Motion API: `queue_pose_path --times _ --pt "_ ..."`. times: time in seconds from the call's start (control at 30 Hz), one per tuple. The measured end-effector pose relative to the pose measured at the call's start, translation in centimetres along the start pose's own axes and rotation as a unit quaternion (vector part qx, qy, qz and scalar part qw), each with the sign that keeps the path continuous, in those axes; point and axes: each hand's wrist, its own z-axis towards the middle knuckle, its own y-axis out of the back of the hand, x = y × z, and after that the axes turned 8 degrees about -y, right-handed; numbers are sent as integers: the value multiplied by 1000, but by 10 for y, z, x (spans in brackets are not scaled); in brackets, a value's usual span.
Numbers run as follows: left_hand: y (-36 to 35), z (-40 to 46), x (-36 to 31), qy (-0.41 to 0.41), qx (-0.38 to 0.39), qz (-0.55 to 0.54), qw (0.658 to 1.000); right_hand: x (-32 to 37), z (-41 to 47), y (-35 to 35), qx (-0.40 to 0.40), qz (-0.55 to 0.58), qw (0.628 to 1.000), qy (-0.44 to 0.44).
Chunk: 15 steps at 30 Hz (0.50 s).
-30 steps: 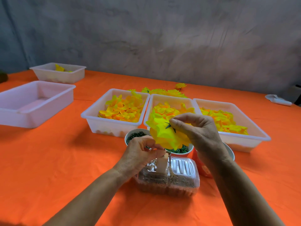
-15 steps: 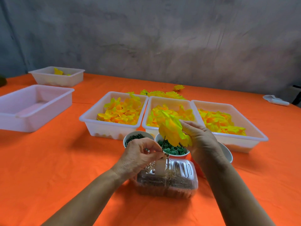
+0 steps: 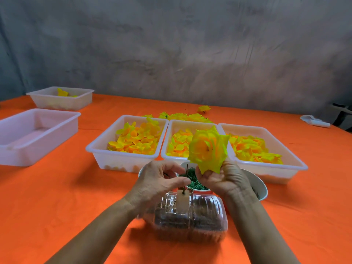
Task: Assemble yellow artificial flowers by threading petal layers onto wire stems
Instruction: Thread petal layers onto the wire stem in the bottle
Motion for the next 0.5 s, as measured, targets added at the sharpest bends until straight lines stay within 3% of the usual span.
queue_pose_path --times 0.13,0.37,0.43,0.5 --pt "3 12 -9 4 17 15 1000 -1 5 -1 21 52 998 -9" --pt "21 18 -21 47 150 8 987 1 20 7 34 89 995 -29" --pt "27 27 -28 43 130 -18 990 1 24 9 46 99 994 -33" --pt "27 40 -33 46 38 -53 997 -1 30 9 62 103 992 -41"
